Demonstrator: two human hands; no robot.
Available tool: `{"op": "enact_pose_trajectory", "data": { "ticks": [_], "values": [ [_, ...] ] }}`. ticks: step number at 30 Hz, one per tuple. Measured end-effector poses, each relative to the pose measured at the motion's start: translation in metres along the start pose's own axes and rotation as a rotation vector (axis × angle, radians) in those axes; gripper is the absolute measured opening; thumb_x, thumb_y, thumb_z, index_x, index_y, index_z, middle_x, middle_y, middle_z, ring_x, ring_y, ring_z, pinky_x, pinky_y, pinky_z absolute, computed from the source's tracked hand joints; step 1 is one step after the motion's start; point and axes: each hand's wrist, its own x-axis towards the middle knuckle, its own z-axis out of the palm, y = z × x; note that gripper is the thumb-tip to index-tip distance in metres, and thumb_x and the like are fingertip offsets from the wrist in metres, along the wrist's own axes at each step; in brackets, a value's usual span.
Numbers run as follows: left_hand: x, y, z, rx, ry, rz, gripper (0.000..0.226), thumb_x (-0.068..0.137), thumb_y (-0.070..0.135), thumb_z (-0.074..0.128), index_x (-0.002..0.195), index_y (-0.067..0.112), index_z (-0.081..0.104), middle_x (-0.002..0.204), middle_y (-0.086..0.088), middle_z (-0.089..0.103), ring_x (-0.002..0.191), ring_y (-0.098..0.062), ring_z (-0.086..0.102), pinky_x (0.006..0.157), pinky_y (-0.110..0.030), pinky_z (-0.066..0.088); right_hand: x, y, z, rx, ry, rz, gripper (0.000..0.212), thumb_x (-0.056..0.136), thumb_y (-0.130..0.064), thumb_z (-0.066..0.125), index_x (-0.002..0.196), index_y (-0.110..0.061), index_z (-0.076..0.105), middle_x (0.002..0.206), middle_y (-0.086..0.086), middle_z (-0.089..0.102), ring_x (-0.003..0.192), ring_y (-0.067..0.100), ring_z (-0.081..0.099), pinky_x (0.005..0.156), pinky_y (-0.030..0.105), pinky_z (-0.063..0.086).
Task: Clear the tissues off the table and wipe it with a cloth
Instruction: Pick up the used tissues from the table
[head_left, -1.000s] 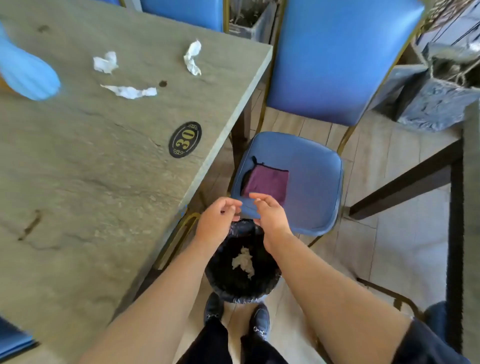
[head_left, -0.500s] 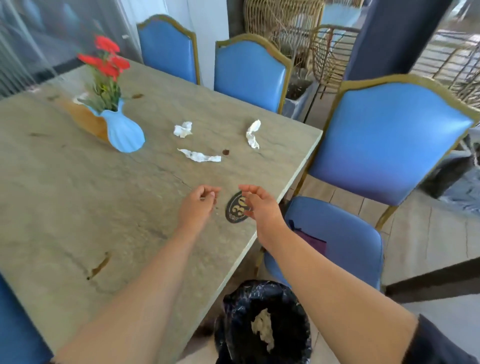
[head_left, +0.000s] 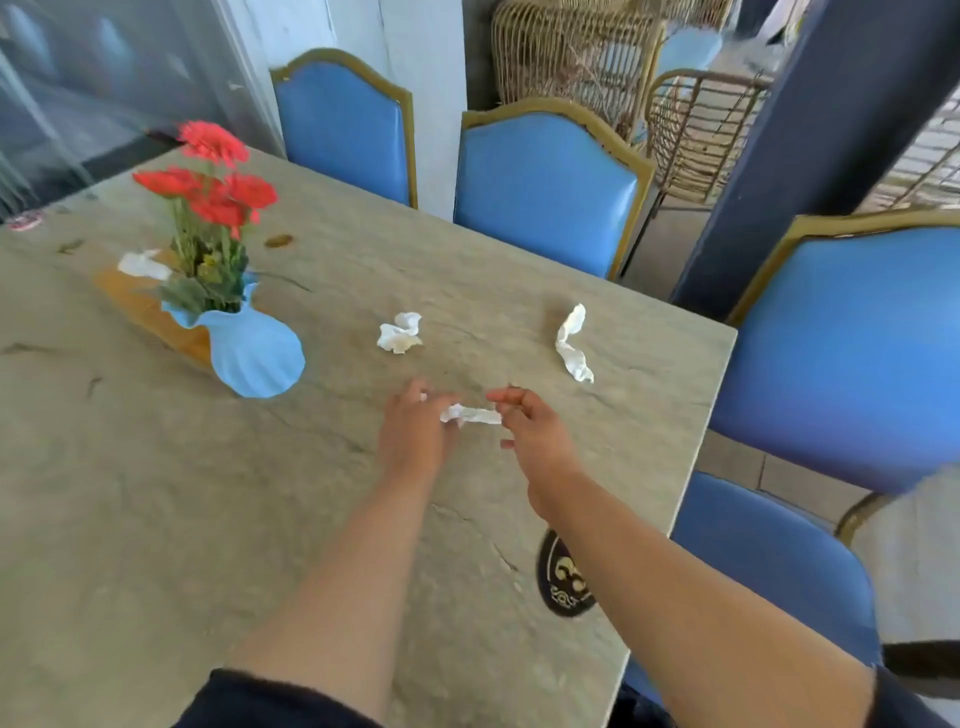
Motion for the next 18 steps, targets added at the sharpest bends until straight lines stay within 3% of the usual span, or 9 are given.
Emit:
{"op": "enact_pose_trajectory", "data": {
  "ticks": [3,7,10,15,18],
  "values": [
    [0.002,-0.010,0.004,-0.091,0.024,0.034,0.016,0.079,0.008,0.064,0.077,0.022,0.071,0.095,0.004,0.056,0.091,-0.026,0.056,0.077,-0.040,0.050,0.013,0.001,0.006,-0.016,0.001,-0.007,0.028,0.097,-0.013,0.044,0.104,-0.026,0.068,0.086,-0.004,0.057,0.082,0.016,0.051,0.077,0.034,0.049],
    [0.005,-0.013,-0.009,-0.210,0.010,0.099,0.017,0.079,-0.002,0.067,0.081,0.013,0.075,0.087,0.002,0.061,0.074,-0.015,0.059,0.064,-0.008,0.038,0.020,-0.002,0.021,-0.032,-0.041,-0.020,0.030,0.099,-0.015,0.042,0.108,-0.030,0.066,0.101,-0.009,0.059,0.090,0.012,0.053,0.085,0.030,0.047],
    [0.005,-0.004,-0.027,-0.376,0.085,0.080,0.010,0.078,0.010,0.074,0.083,0.019,0.071,0.087,0.007,0.060,0.072,-0.003,0.059,0.065,-0.004,0.040,0.021,-0.008,0.038,0.033,-0.126,0.026,0.028,0.102,-0.028,0.039,0.118,-0.032,0.062,0.106,-0.015,0.058,0.106,0.012,0.055,0.098,0.033,0.045],
    [0.016,-0.006,-0.044,-0.495,0.206,0.052,0.011,0.077,0.019,0.077,0.080,0.016,0.067,0.091,0.005,0.064,0.080,-0.004,0.066,0.071,-0.016,0.051,0.029,-0.016,0.071,0.264,-0.193,0.127,0.036,0.104,-0.029,0.034,0.114,-0.009,0.062,0.112,0.015,0.066,0.093,0.025,0.063,0.090,0.042,0.053],
    [0.030,-0.016,-0.048,-0.412,0.211,0.136,0.007,0.078,0.021,0.077,0.083,0.017,0.073,0.097,0.009,0.054,0.089,-0.001,0.057,0.076,-0.007,0.043,0.042,-0.022,0.080,0.222,-0.117,0.146,0.026,0.103,-0.020,0.038,0.114,-0.004,0.056,0.098,0.011,0.064,0.074,0.018,0.056,0.073,0.032,0.049]
  ]
}}
